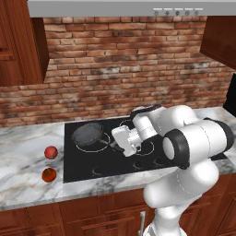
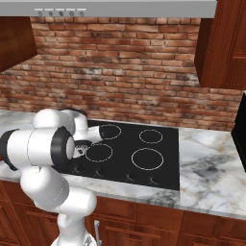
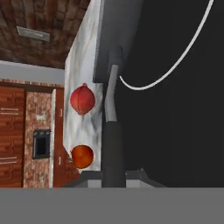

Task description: Place the pan on the front left burner on the stove. Then place the tomato and the onion in the pan and turn on the front left burner.

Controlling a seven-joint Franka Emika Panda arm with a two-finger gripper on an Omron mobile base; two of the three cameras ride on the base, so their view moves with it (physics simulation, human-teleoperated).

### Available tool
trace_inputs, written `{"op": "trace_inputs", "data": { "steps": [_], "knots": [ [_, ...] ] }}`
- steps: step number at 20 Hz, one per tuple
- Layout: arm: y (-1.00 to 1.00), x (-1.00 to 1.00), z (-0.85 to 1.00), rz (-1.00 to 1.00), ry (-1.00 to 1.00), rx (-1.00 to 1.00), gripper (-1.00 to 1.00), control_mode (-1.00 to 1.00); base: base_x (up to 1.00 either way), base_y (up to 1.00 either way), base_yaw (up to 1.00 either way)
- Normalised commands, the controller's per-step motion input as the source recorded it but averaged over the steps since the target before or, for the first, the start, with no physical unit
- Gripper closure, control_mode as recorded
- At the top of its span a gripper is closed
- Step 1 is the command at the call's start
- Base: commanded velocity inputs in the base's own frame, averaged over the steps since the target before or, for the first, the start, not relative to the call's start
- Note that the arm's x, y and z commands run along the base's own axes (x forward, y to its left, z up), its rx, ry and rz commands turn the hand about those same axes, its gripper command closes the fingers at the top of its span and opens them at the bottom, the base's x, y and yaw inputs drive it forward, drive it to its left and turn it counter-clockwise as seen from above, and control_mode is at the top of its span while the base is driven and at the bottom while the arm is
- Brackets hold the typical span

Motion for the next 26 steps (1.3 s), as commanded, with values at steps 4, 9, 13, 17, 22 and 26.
{"op": "trace_inputs", "data": {
  "steps": [4, 9, 13, 17, 22, 26],
  "knots": [
    [-0.01, 0.0, -0.14, 0.0, 0.06, 0.0, 1.0, -1.0, 0.0, 0.0, 0.0],
    [-0.1, -0.08, -0.08, 0.0, 0.07, 0.0, 1.0, -1.0, 0.0, 0.0, 0.0],
    [-0.34, -0.21, -0.02, 0.0, 0.04, 0.01, 1.0, -1.0, 0.0, 0.0, 0.0],
    [-0.19, -0.12, -0.05, 0.0, 0.04, 0.0, 1.0, -1.0, 0.0, 0.0, 0.0],
    [0.02, 0.0, 0.0, 0.0, 0.02, 0.0, 1.0, -1.0, 0.0, 0.0, 0.0],
    [0.02, 0.0, 0.0, 0.0, 0.0, 0.0, 1.0, -1.0, 0.0, 0.0, 0.0]
  ]
}}
